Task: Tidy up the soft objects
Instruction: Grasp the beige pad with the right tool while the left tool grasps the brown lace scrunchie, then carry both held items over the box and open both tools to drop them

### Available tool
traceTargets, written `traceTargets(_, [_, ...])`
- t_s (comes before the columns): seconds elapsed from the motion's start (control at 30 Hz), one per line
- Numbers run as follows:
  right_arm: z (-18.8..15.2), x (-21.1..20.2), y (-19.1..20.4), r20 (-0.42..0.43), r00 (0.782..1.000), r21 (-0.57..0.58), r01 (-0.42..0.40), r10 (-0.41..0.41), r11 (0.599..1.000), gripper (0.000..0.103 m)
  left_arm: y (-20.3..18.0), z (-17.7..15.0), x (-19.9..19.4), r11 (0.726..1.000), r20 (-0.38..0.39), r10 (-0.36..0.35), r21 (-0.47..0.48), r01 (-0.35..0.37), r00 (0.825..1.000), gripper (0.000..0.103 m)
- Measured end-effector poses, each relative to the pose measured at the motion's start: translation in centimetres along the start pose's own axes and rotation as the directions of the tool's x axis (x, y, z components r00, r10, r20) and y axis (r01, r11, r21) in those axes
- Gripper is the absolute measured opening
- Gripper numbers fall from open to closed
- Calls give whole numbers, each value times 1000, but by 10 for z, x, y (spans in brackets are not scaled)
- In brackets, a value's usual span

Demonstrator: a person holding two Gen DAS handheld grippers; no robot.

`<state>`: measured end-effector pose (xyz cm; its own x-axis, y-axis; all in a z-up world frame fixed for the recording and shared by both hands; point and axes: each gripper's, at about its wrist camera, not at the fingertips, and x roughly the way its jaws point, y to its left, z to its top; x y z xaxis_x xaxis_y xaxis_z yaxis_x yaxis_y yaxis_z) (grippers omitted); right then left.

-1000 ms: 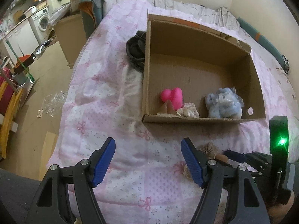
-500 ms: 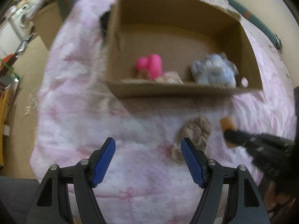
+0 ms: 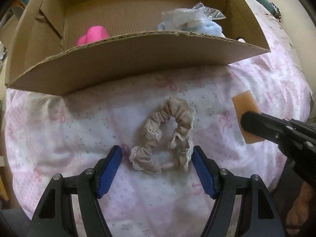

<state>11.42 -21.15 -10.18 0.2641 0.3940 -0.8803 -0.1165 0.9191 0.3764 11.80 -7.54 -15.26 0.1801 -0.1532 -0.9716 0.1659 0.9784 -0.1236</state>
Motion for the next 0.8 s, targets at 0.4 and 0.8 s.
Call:
traceTargets(0.4, [1, 3, 5, 18, 1000, -8, -11, 11, 1000, 8, 20, -2, -19, 996, 18, 17, -93, -15, 1000, 12])
traceTargets(0.8, [-3, 8, 19, 19, 1000, -67, 20, -19, 998, 8, 52, -17, -45, 972, 62, 102, -217, -86, 993, 12])
